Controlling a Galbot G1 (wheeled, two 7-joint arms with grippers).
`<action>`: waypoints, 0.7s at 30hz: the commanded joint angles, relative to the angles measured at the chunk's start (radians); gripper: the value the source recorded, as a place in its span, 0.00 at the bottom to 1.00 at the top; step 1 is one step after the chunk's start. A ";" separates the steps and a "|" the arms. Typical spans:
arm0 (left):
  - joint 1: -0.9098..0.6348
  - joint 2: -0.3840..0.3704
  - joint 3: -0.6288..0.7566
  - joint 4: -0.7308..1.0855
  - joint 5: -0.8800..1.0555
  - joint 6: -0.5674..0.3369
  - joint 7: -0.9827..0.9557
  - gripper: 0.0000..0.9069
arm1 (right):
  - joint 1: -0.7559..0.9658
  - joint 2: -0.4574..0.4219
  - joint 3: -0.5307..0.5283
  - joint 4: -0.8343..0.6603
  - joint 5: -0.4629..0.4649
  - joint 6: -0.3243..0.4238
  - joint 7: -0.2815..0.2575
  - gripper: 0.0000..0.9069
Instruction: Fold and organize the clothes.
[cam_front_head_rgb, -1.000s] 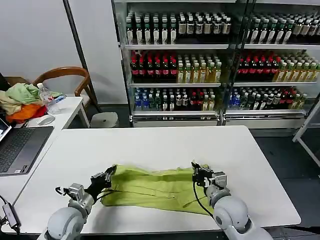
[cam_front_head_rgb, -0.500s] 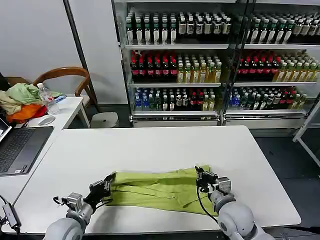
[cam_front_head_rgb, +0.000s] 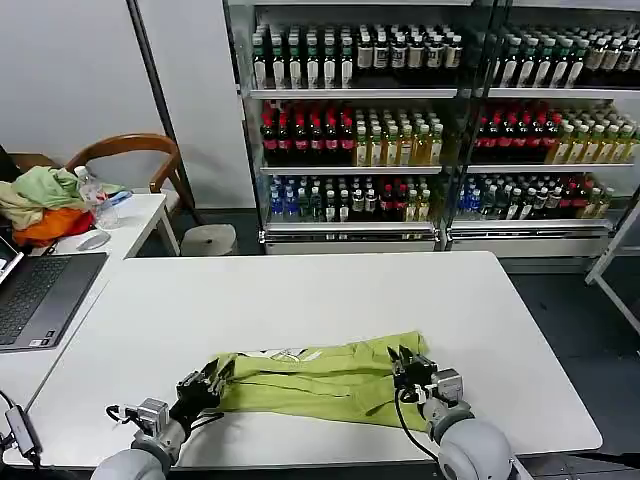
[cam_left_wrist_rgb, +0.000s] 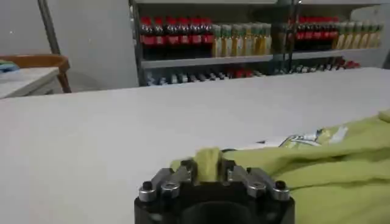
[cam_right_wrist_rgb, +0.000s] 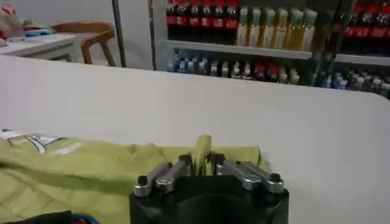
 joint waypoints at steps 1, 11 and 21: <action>-0.019 -0.014 0.043 -0.143 -0.154 0.057 -0.340 1.00 | -0.085 -0.021 0.054 0.098 -0.044 0.005 -0.007 1.00; -0.021 -0.074 0.140 -0.063 -0.176 0.104 -0.542 1.00 | -0.271 0.006 0.142 0.178 -0.125 0.054 -0.013 1.00; -0.027 -0.087 0.149 -0.051 -0.183 0.109 -0.536 0.06 | -0.287 0.035 0.145 0.176 -0.145 0.060 -0.007 1.00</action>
